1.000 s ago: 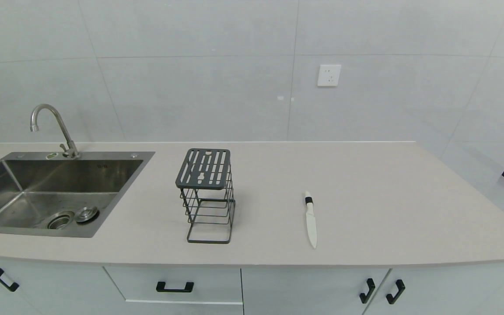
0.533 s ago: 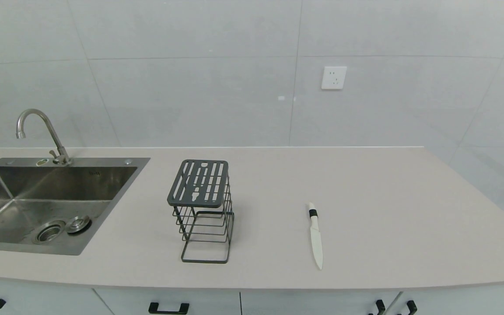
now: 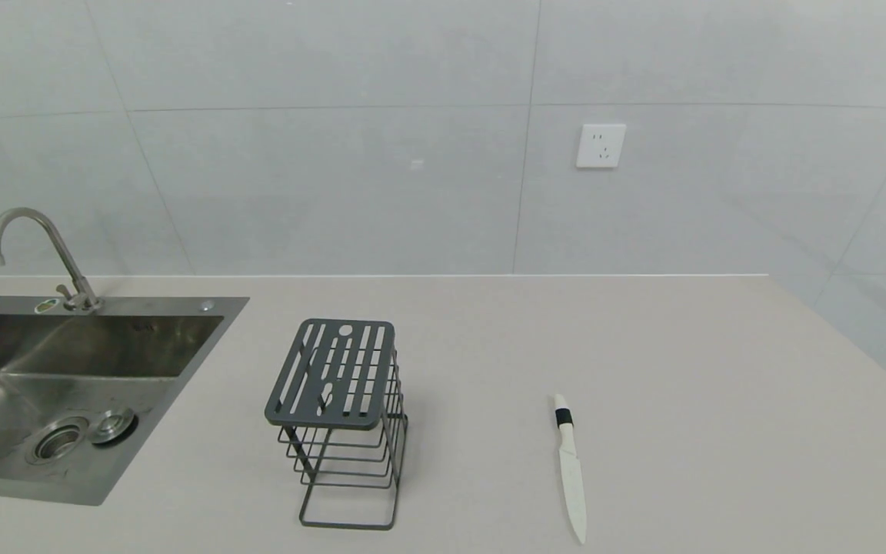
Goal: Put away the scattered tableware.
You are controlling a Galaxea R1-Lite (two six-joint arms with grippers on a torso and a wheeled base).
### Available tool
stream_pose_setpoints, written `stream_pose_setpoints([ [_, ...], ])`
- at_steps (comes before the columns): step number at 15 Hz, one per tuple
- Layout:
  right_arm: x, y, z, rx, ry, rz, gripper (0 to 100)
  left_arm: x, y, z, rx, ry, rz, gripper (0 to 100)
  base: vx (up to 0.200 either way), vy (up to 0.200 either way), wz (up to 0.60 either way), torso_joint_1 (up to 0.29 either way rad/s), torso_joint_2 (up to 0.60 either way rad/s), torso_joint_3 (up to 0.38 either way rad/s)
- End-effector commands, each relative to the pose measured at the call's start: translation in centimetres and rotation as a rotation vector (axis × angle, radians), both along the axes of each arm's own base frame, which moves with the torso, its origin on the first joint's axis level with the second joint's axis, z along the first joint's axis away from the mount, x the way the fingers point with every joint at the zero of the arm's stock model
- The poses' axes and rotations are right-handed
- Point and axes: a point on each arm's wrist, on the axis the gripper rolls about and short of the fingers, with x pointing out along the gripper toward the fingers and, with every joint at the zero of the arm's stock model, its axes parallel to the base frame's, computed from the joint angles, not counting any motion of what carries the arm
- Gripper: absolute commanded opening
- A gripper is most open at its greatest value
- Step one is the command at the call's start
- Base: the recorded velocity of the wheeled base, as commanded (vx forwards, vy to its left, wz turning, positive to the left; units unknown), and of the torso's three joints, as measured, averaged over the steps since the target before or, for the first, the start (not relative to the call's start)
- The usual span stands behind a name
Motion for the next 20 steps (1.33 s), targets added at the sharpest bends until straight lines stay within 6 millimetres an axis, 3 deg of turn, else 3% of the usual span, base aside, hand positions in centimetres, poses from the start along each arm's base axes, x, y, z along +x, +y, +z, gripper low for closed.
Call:
stream_pose_setpoints([
  [1,0.02,0.0,-0.04,0.0,0.003,0.001,100,0.01,0.0,0.01,0.0,0.001,0.0,100,0.0,0.0,0.0,0.251,-0.1,0.149],
  [20,0.0,0.0,0.0,0.003,0.001,-0.002,100,0.01,-0.01,0.02,0.003,-0.001,-0.009,100,0.0,0.0,0.0,0.014,0.0,0.006],
])
